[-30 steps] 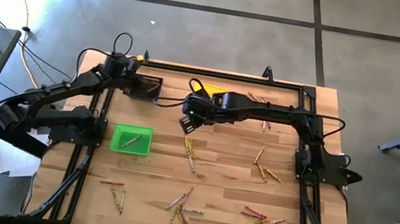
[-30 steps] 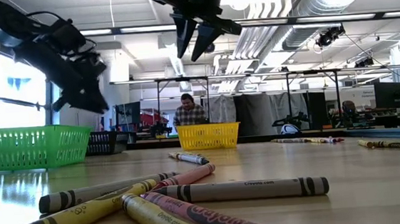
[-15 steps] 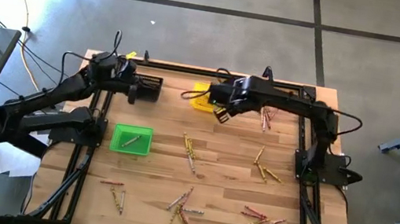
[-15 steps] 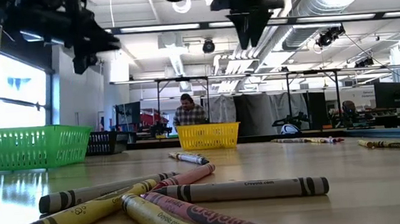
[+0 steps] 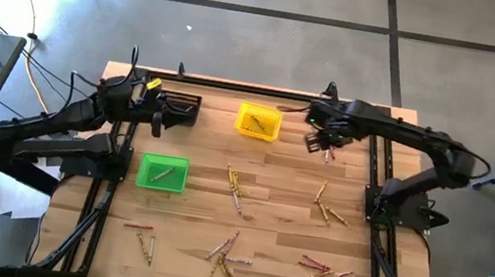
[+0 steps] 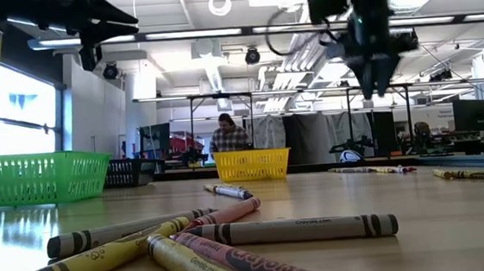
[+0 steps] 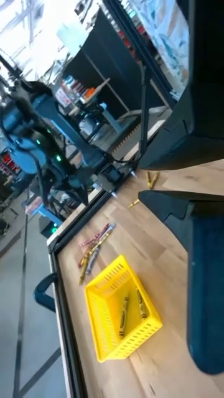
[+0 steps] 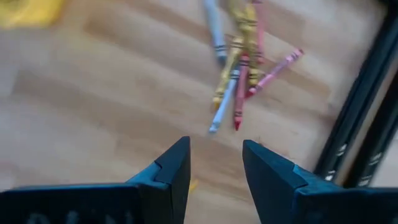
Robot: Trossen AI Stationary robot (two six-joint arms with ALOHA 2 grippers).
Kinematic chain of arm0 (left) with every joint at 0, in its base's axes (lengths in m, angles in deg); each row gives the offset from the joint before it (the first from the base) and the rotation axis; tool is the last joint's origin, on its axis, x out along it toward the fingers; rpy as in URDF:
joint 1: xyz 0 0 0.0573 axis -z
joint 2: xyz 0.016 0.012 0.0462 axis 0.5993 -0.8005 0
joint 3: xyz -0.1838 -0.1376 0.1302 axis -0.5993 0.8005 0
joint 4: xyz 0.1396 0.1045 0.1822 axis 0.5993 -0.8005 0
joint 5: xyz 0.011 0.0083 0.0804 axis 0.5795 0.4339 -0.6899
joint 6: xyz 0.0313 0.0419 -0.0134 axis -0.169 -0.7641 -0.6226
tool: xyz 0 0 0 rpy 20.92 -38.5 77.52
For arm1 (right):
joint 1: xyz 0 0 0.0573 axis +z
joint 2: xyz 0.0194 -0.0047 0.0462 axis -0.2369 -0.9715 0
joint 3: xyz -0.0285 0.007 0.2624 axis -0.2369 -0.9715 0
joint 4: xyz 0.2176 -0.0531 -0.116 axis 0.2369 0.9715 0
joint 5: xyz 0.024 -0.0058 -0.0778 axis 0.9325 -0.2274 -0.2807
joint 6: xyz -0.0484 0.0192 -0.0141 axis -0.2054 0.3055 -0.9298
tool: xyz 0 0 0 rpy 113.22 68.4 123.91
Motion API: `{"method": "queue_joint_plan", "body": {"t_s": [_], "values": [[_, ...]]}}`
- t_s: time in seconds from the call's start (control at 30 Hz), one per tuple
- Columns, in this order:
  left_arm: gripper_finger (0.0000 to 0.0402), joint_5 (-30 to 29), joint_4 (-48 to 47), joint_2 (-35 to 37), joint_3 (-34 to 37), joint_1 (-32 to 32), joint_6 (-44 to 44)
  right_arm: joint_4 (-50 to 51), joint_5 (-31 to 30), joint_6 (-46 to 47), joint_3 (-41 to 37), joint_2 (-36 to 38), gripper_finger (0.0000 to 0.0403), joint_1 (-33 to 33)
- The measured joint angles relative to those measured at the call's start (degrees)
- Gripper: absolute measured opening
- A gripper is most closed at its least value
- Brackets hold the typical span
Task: Sort crayons
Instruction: Put the red crayon into the black bin
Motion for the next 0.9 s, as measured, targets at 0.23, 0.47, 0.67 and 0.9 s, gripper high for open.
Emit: {"method": "queue_joint_plan", "body": {"t_s": [0.23, 0.47, 0.67, 0.9], "values": [[0.0048, -6.96, 0.17, -0.11, 0.00, 4.62, 1.59, -12.18, -0.24, 14.64, -17.07, 5.37, 0.0133, -7.01], [0.0048, -9.82, 0.35, -0.11, 0.00, 7.06, 1.64, -23.88, -0.31, 17.44, -24.63, 5.37, 0.0133, -13.03], [0.0048, -10.88, 0.32, -0.11, 0.00, 7.60, 1.60, -28.85, -3.68, 18.94, -25.57, 4.96, 0.0133, -18.44], [0.0048, -11.06, 0.31, -0.11, 0.00, 7.62, 0.67, -35.07, -2.09, 20.47, -25.63, 0.87, 0.0133, -22.76]]}}
